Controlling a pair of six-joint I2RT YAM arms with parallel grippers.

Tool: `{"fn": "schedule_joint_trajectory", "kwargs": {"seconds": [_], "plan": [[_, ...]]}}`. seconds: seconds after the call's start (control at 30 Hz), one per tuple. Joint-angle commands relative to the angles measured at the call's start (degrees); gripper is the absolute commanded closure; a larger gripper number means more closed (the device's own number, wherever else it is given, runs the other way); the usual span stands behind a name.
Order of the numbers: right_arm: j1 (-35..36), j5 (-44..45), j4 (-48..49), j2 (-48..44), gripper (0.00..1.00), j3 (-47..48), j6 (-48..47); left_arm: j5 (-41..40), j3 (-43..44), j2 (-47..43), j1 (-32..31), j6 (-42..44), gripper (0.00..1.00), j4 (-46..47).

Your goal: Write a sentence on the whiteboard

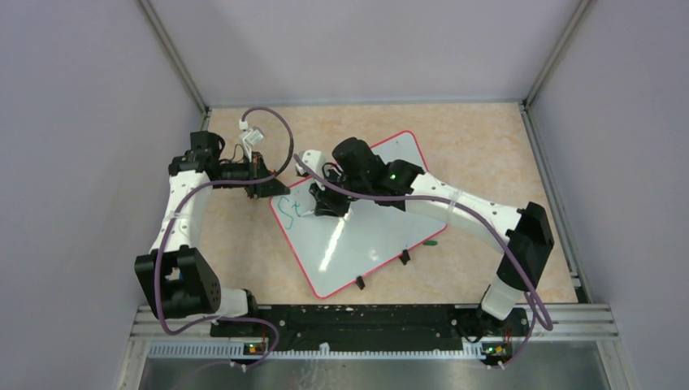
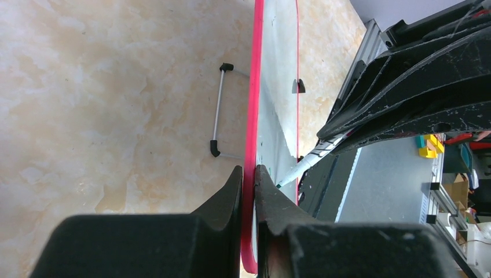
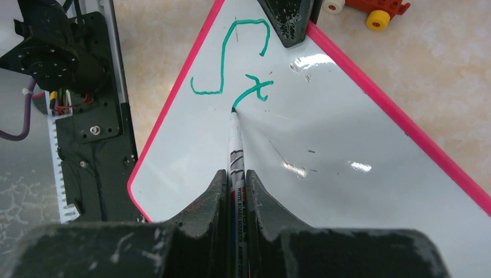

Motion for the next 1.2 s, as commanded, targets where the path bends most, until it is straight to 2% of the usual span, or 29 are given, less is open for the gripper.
{"fn": "schedule_joint_trajectory", "kwargs": {"seconds": [0.0,0.4,0.63,1.17], "plan": [[0.22,1.78,0.29,-2.65,1.0,-1.54,-0.25,-1.04,-0.81,-1.33,-0.52,0.16,1.0,0.94],[-0.67,4.27,-0.73,-3.38,1.0,0.13,-1.51,-1.26,-1.04,-1.74,-0.47,-0.09,1.0,1.2],[-0.44,0.06,-2.21,-4.56,1.0,3.28,-1.39,-1.27,-1.1,-1.83,-0.52,0.07,1.0,1.2],[-1.93,0.28,1.42,-6.63,1.0,-0.18,-0.9,-1.44,-1.38,-2.3,-0.69,0.09,1.0,1.46]]}}
